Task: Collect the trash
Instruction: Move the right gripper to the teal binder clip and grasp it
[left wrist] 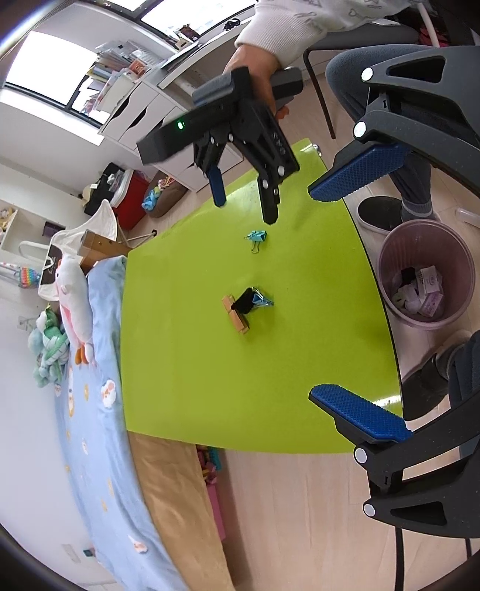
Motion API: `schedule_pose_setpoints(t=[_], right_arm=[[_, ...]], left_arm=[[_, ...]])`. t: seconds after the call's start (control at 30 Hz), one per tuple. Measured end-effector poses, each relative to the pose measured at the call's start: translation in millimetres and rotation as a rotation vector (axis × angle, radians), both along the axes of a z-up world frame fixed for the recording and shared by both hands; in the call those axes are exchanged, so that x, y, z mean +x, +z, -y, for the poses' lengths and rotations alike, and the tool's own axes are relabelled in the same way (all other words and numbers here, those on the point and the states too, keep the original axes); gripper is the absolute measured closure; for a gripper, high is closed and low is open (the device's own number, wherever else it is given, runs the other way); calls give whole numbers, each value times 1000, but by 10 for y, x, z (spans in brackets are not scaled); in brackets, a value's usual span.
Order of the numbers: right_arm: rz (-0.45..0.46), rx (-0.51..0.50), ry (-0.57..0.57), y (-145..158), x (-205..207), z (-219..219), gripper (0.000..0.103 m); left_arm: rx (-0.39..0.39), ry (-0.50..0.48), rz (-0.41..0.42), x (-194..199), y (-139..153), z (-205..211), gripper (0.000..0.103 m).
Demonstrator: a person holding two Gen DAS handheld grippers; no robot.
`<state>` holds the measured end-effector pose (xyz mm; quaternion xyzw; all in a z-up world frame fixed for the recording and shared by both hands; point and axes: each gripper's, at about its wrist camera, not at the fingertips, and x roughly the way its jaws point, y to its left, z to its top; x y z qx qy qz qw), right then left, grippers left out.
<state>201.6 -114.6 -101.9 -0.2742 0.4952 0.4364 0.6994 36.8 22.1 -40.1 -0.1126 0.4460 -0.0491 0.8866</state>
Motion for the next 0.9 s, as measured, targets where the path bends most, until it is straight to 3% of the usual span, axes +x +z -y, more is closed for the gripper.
schedule_pose_setpoints(t=[0.07,0.47,0.63,0.77,0.9], right_arm=[[-2,-37,20,-105,52,-47,28],[-12,-93,60,-384,184,-96,61],[2,-107,58,-439,199,-75,64],[9,-106,54,-456,196,-55,76],[10,-95,32,-426,146,-58,77]], left_arm=[[-3,4,-5,16,-21,-20,8],[-16,-5,-25,90,-115,-24,8],[-20,-9,-33,111,-135,-11,8],[-20,-13,-37,128,-137,5,8],[-19,-16,-38,155,-134,10,8]])
